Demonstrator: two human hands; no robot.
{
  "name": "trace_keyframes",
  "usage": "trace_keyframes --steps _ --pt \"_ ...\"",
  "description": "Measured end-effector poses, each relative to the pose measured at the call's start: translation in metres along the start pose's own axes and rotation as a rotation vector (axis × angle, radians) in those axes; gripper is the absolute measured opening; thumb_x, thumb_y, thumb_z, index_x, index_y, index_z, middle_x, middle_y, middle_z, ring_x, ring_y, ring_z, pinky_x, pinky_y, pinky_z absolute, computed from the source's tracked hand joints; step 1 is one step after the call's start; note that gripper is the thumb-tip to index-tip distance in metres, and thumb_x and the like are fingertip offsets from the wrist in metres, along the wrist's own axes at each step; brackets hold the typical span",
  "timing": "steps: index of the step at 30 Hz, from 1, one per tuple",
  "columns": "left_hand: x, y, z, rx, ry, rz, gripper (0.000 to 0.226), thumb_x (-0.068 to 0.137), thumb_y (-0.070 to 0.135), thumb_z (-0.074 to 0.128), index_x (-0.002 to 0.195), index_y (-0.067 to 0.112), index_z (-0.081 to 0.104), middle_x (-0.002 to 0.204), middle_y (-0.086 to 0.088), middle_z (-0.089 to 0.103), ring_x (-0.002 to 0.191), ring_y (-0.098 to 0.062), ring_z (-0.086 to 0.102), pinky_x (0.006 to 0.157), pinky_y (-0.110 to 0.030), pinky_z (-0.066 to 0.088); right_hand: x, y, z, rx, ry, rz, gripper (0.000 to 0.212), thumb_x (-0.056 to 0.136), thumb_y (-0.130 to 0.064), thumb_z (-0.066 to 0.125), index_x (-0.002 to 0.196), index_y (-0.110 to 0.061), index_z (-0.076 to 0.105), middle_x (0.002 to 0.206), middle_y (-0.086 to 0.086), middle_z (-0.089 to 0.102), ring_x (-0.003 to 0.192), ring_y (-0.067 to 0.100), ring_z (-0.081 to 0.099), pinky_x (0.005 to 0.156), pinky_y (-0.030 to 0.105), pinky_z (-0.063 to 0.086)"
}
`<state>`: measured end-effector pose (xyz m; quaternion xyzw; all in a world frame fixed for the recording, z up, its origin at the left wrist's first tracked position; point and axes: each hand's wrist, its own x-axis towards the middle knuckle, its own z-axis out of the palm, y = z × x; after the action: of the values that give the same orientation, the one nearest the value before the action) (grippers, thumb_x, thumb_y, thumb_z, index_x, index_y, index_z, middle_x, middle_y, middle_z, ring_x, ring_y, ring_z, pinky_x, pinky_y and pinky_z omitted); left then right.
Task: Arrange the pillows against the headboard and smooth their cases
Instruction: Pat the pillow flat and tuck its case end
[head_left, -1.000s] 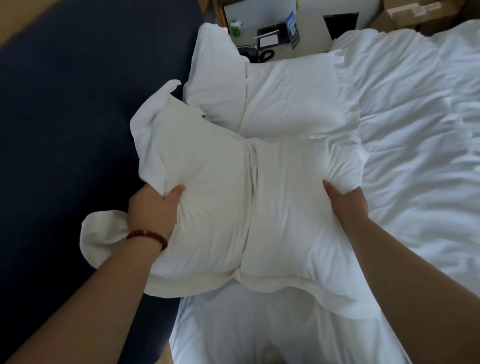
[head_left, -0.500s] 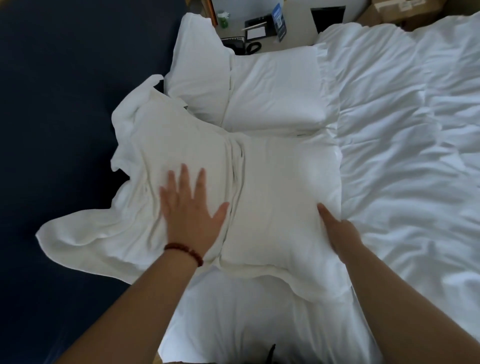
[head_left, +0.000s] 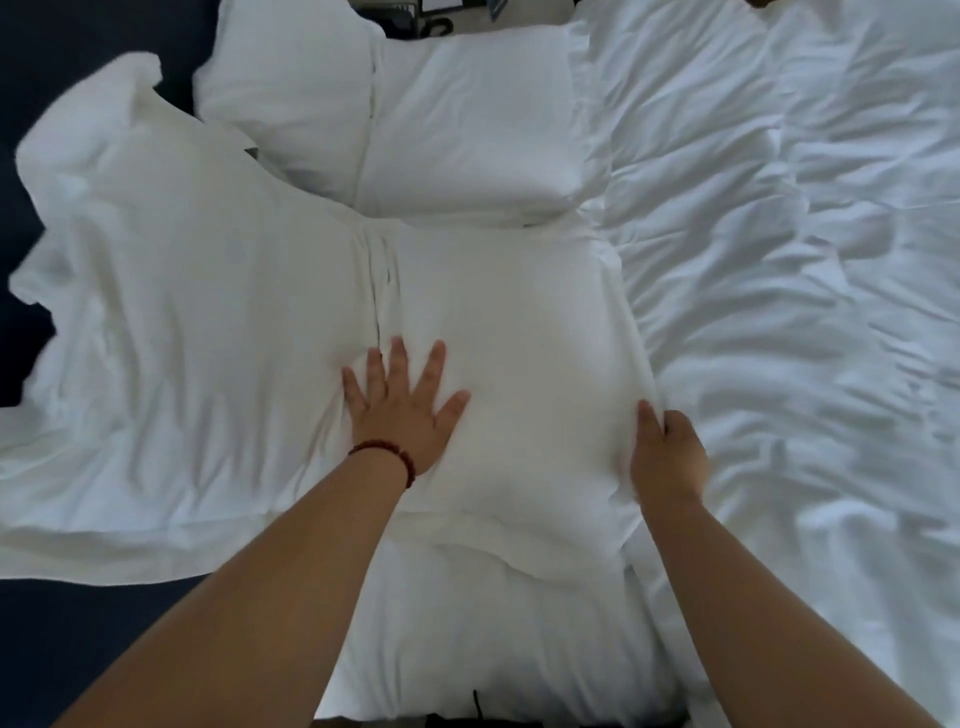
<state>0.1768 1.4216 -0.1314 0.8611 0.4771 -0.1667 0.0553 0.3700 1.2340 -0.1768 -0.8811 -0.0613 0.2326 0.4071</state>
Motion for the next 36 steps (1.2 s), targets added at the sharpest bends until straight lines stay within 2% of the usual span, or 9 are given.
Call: trace_keyframes --steps 4,7,13,19,25,28,31,34,36 --pt "-0.023 0.030 0.004 -0.139 0.177 0.004 0.076 0.087 0.072 0.000 0.154 0.038 -0.005 0.164 -0.007 -0.011 0.148 -0.034 -0.018 0.114 -0.060 -0.015 -0.021 0.039 0.002 -0.042 -0.279 0.082 0.049 0.092 -0.062 0.048 0.101 -0.016 0.061 0.095 0.008 0.064 0.094 0.031 0.061 0.090 0.042 0.049" --pt "-0.046 0.062 0.030 -0.051 0.209 0.200 0.075 0.088 0.074 0.004 0.152 0.039 -0.012 0.161 -0.004 -0.024 0.146 -0.032 -0.025 0.114 -0.058 -0.017 -0.043 0.060 -0.005 -0.013 -0.234 0.021 0.036 0.095 -0.045 0.054 0.082 -0.012 0.057 0.078 0.007 0.065 0.080 0.033 0.063 0.079 0.046 0.053" --pt "-0.025 0.075 0.061 0.022 0.125 0.160 0.073 0.089 0.073 -0.001 0.146 0.037 -0.029 0.150 -0.003 -0.043 0.141 -0.031 -0.037 0.112 -0.060 -0.020 -0.051 0.063 -0.024 -0.016 -0.018 0.003 0.038 0.100 -0.039 0.048 0.076 -0.010 0.054 0.065 0.000 0.055 0.061 0.020 0.052 0.054 0.026 0.034" --pt "-0.027 0.079 0.073 0.037 0.133 0.151 0.074 0.089 0.073 -0.002 0.146 0.035 -0.029 0.149 -0.005 -0.044 0.141 -0.032 -0.036 0.112 -0.059 -0.022 -0.063 0.081 -0.013 -0.105 -0.106 -0.063 0.031 0.097 -0.037 0.055 0.104 -0.009 0.068 0.100 0.009 0.070 0.097 0.029 0.063 0.078 0.024 0.039" --pt "-0.032 0.078 0.065 0.048 0.100 0.153 0.074 0.090 0.073 -0.001 0.146 0.036 -0.030 0.151 -0.005 -0.043 0.142 -0.032 -0.034 0.113 -0.059 -0.019 -0.060 0.075 -0.040 0.185 -0.016 0.117 0.031 0.099 -0.034 0.051 0.087 -0.008 0.064 0.068 -0.001 0.064 0.061 0.013 0.063 0.053 0.022 0.047" --pt "-0.040 0.078 0.055 0.030 0.069 0.175 0.074 0.090 0.071 0.001 0.151 0.035 -0.020 0.158 -0.006 -0.032 0.145 -0.030 -0.030 0.115 -0.057 -0.017 -0.044 0.055 -0.045 0.121 -0.085 0.035 0.039 0.091 -0.056 0.055 0.104 -0.020 0.065 0.088 -0.006 0.070 0.081 0.011 0.067 0.075 0.028 0.053" --pt "-0.047 0.078 0.035 -0.044 0.154 0.170 0.072 0.091 0.067 0.004 0.155 0.033 0.009 0.164 -0.008 0.001 0.150 -0.030 -0.003 0.118 -0.056 -0.006 -0.002 0.021 -0.037 0.018 -0.074 -0.142 0.059 0.087 -0.060 0.057 0.129 -0.018 0.056 0.116 -0.002 0.064 0.104 0.015 0.060 0.092 0.030 0.047" --pt "-0.028 0.084 0.005 -0.106 0.359 0.192 0.068 0.094 0.060 0.012 0.151 0.028 0.033 0.159 -0.009 0.028 0.146 -0.033 0.019 0.118 -0.056 0.006 0.039 -0.020 -0.019 0.056 -0.147 -0.086 0.049 0.092 -0.054 0.056 0.116 -0.011 0.061 0.097 -0.001 0.065 0.092 0.020 0.060 0.076 0.025 0.044" --pt "0.003 0.087 -0.021 -0.097 0.404 0.216 0.066 0.096 0.060 0.014 0.153 0.029 0.028 0.162 -0.008 0.020 0.149 -0.032 0.012 0.119 -0.054 0.003 0.060 -0.039 -0.003 0.085 -0.198 -0.011 0.041 0.095 -0.052 0.053 0.095 -0.012 0.061 0.074 -0.003 0.055 0.067 0.017 0.052 0.056 0.024 0.038"
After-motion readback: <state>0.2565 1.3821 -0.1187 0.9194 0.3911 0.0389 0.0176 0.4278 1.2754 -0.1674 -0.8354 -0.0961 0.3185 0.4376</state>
